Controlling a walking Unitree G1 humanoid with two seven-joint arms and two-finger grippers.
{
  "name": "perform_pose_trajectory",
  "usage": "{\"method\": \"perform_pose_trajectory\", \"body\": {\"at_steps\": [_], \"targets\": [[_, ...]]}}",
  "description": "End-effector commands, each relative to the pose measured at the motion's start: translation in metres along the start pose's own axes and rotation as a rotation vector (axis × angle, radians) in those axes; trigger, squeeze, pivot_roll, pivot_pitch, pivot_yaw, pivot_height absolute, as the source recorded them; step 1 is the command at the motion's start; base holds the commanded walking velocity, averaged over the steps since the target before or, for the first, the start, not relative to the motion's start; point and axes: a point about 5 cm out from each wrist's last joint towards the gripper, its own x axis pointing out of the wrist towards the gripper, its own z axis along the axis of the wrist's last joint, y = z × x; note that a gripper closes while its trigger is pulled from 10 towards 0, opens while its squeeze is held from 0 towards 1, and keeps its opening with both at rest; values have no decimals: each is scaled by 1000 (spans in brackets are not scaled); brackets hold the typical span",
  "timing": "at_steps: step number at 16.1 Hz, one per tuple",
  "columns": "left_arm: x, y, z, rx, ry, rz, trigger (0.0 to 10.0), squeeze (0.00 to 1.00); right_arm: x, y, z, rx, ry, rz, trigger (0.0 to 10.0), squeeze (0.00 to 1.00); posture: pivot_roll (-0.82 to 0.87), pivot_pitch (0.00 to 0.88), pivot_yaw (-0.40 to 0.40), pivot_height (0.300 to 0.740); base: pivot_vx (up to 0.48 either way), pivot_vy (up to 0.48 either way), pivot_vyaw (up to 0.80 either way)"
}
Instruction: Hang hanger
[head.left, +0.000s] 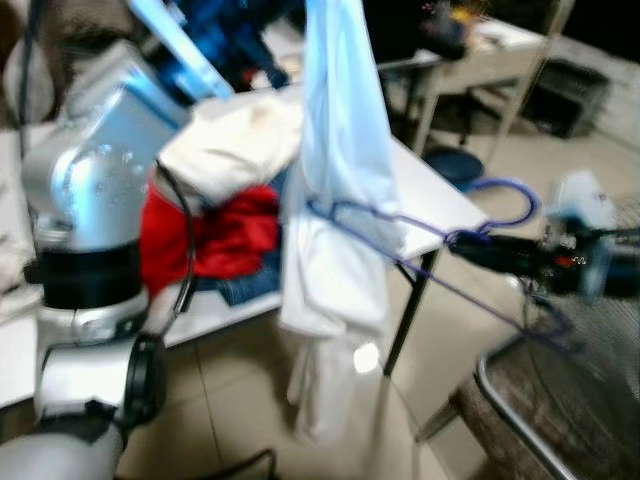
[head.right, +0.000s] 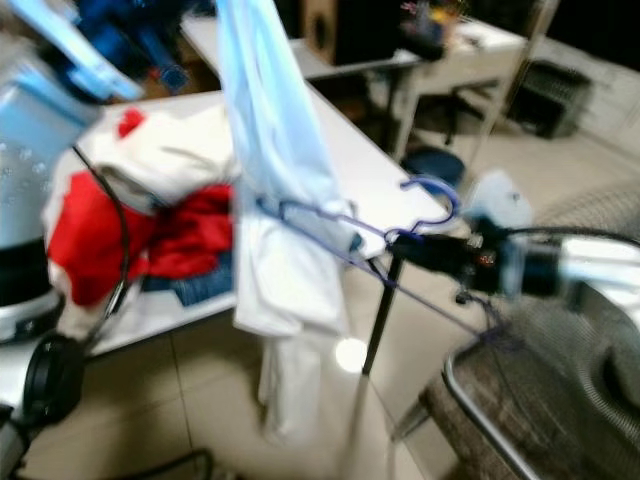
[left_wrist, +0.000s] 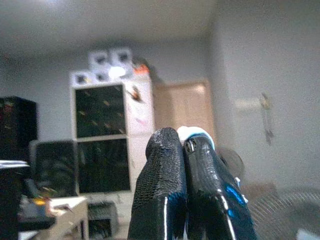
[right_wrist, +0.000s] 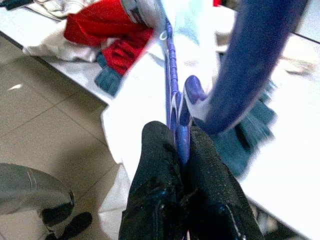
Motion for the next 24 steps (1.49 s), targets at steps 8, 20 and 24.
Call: {"method": "perform_pose_trajectory", "body": {"at_steps": [8, 20, 24], "targets": [[11, -19, 19, -96, -138, -78, 10000, 0, -20, -88, 65, -312, -160, -595, 10000, 0, -69, 1, -11, 740, 330, 0, 0], [-16, 8, -68, -71, 229, 284, 10000, 0, 23, -60, 5, -286, -164, -327, 10000, 0, -69, 20, -14, 740, 193, 0, 0], [-52, 33, -136, 226, 634, 579, 10000, 0, 28, -47, -36, -213, -67, -330, 10000, 0, -77, 27, -3, 740, 0, 0, 0]]}}
